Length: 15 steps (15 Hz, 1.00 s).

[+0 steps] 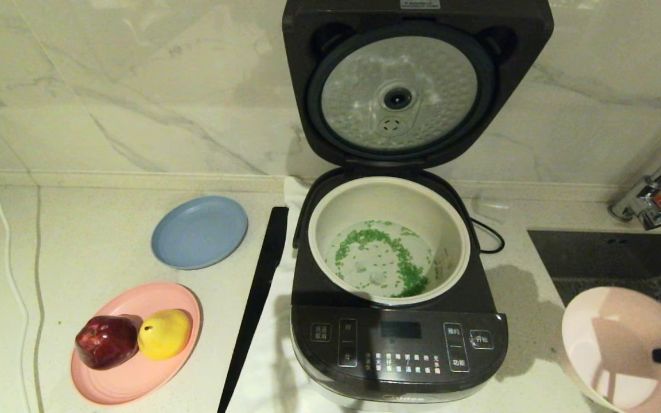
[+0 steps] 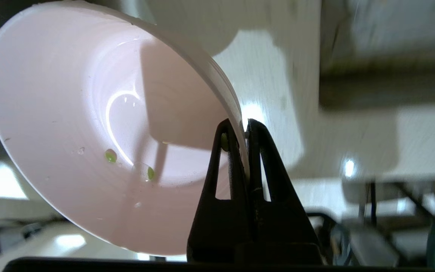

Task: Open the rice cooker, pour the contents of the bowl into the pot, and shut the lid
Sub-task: Place the bowl on the table

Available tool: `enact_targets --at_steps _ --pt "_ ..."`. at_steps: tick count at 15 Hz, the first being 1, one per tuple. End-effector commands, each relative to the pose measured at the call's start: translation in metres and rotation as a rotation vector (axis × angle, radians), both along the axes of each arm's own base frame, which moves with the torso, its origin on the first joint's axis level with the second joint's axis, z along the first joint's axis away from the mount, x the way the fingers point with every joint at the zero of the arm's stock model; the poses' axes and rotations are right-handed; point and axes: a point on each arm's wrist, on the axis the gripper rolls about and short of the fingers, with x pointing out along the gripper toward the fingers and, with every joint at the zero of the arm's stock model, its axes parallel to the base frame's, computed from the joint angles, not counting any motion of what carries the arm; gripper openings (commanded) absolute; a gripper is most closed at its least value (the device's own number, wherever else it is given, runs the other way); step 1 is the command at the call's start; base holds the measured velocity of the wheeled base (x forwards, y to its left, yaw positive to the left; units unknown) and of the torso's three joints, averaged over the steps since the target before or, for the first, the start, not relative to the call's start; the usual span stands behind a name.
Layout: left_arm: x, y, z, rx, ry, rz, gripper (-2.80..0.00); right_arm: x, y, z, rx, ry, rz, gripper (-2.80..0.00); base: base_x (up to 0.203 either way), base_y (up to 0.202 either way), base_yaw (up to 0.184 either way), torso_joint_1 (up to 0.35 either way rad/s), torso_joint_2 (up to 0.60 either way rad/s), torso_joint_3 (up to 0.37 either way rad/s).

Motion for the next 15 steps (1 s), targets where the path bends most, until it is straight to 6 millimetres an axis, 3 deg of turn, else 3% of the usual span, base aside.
enact_targets --at_steps 1,4,6,15 --pt "0.0 0.0 0.0 0.0 -0.001 0.0 -2.8 0.001 -0.002 -0.038 -0.001 0.085 -0.011 -2.8 0.0 0.0 0.0 0.0 0.0 0.0" --pt "0.0 0.0 0.0 0.0 -0.001 0.0 -2.8 0.023 0.005 -0.086 0.009 0.176 -0.035 -2.8 0.0 0.0 0.0 0.0 0.0 0.0" --pt "0.0 0.0 0.0 0.0 -0.001 0.0 -2.8 0.036 0.01 -0.105 0.04 0.195 -0.048 -2.8 0.0 0.0 0.0 0.0 0.0 0.0" --pt "0.0 0.0 0.0 0.0 -0.001 0.0 -2.8 0.077 0.023 -0.139 0.068 0.23 -0.094 -2.8 0.0 0.0 0.0 0.0 0.0 0.0"
